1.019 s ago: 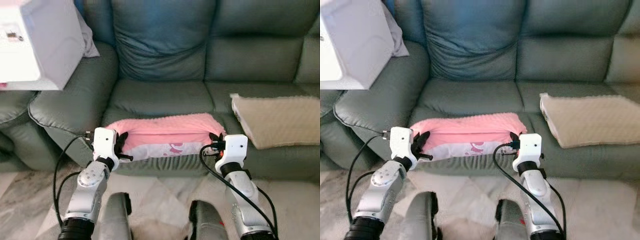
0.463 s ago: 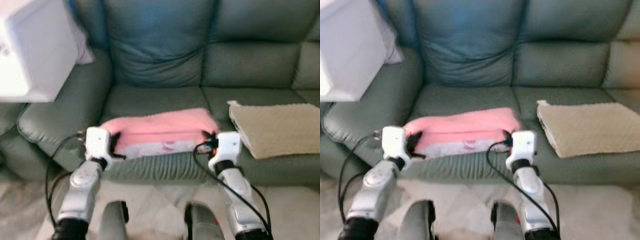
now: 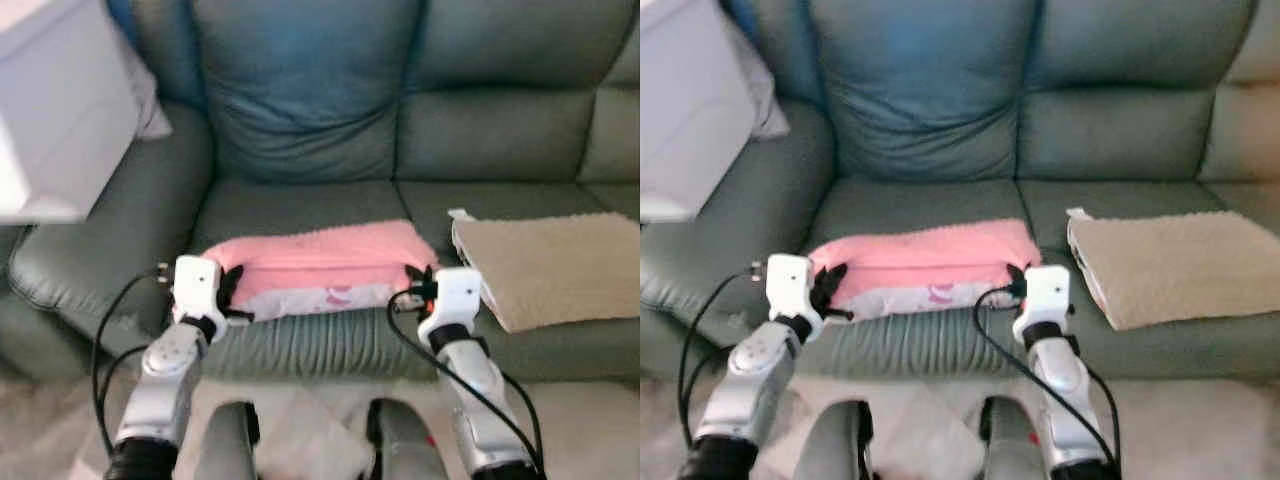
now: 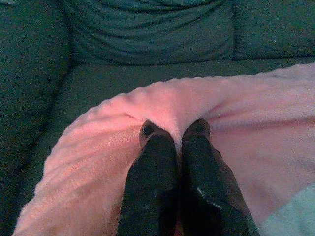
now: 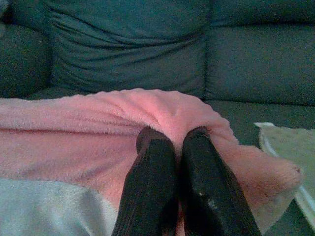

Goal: Move the pillow to the sofa

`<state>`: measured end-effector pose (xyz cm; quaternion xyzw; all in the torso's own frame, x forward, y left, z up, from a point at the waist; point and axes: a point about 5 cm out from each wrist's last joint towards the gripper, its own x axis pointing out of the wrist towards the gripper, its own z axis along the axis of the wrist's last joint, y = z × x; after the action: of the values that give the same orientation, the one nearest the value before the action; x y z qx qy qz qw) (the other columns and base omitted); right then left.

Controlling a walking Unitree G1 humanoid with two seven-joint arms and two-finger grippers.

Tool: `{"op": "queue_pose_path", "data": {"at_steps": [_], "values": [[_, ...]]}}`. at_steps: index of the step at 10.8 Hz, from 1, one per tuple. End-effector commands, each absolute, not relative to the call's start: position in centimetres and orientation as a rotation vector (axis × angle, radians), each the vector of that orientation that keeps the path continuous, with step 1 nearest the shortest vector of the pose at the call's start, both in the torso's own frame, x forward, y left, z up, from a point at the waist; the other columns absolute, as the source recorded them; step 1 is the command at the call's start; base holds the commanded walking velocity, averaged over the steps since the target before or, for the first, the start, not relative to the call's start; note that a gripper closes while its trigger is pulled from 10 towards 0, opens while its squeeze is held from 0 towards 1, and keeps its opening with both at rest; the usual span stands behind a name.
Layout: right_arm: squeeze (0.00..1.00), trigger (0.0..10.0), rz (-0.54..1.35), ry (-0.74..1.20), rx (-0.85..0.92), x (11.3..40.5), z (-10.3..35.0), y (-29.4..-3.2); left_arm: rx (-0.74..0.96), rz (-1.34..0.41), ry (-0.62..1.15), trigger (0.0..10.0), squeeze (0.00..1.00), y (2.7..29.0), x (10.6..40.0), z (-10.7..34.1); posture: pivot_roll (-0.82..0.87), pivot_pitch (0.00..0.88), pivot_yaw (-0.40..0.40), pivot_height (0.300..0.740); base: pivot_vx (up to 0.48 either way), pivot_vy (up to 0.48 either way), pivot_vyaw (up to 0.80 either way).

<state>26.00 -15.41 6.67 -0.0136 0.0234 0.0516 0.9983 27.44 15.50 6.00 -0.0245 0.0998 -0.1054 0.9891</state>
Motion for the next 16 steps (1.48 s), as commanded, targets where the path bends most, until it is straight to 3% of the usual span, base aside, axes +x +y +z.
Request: {"op": "queue_pose_path", "data": {"at_steps": [1,5,10,13,16], "values": [[0.0,10.0,0.042,0.029,-0.039,26.1,7.1,-17.0,-0.04,-0.209,0.181,10.0,0.0,15.4,27.6,6.4,-0.03,0.0,0.004,0.618,0.311,0.0,0.0],[0.0,10.0,0.047,0.032,-0.03,26.1,7.0,-16.9,-0.046,-0.206,0.179,10.0,0.0,15.4,27.4,6.4,-0.02,0.0,0.002,0.618,0.316,0.0,0.0],[0.0,10.0,0.069,0.059,-0.005,27.1,7.1,-16.3,0.065,-0.229,0.179,10.0,0.0,17.1,29.3,6.4,0.01,0.0,-0.031,0.618,0.0,0.0,0.0],[0.0,10.0,0.117,0.105,-0.044,29.0,7.0,-15.7,0.07,-0.211,0.237,10.0,0.0,17.1,31.6,5.8,0.0,0.084,-0.05,0.618,0.0,0.0,0.0],[0.0,10.0,0.103,0.182,-0.084,31.9,6.7,-16.4,0.19,-0.261,0.306,10.0,0.0,16.1,33.7,5.9,-0.02,0.151,-0.052,0.618,0.0,0.0,0.0]]}}
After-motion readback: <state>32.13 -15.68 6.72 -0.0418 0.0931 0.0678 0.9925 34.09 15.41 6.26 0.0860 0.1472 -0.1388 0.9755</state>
